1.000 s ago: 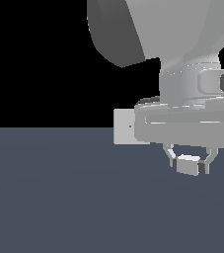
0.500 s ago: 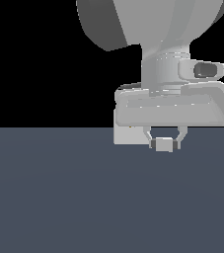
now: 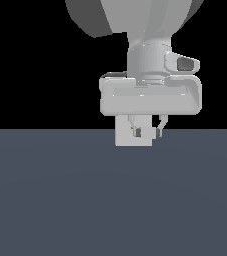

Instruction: Plug the charger into the wall socket.

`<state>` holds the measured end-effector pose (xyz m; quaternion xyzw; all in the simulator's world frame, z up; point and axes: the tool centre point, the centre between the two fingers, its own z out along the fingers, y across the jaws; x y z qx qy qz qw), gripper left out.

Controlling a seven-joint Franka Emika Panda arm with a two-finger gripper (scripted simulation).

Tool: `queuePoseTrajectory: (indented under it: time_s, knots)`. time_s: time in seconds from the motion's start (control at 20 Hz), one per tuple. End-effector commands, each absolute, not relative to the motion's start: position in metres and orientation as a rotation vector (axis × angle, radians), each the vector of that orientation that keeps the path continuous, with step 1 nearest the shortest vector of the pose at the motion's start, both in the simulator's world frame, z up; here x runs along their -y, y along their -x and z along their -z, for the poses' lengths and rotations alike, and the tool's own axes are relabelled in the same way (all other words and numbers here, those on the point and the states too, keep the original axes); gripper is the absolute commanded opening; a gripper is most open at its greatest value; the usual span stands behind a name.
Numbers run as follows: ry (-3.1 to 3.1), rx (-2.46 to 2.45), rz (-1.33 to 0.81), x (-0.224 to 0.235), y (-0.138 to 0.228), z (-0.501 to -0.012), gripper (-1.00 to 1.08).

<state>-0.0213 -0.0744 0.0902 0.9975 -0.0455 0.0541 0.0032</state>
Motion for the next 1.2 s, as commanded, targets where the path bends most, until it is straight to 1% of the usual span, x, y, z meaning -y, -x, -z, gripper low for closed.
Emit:
queuePoseTrajectory:
  time_s: [0.0,0.3,0.75,1.15]
  knots:
    - [-3.133,0.067,-0.169,0.068,0.019,-0.094,-1.00]
    - [-3.137,-0.025,-0.168,0.060,0.018,-0.100,-1.00]
    - [-3.138,-0.034,-0.167,0.059,0.017,-0.100,-1.00]
    - [-3.138,-0.034,-0.167,0.059,0.000,-0.100,-1.00]
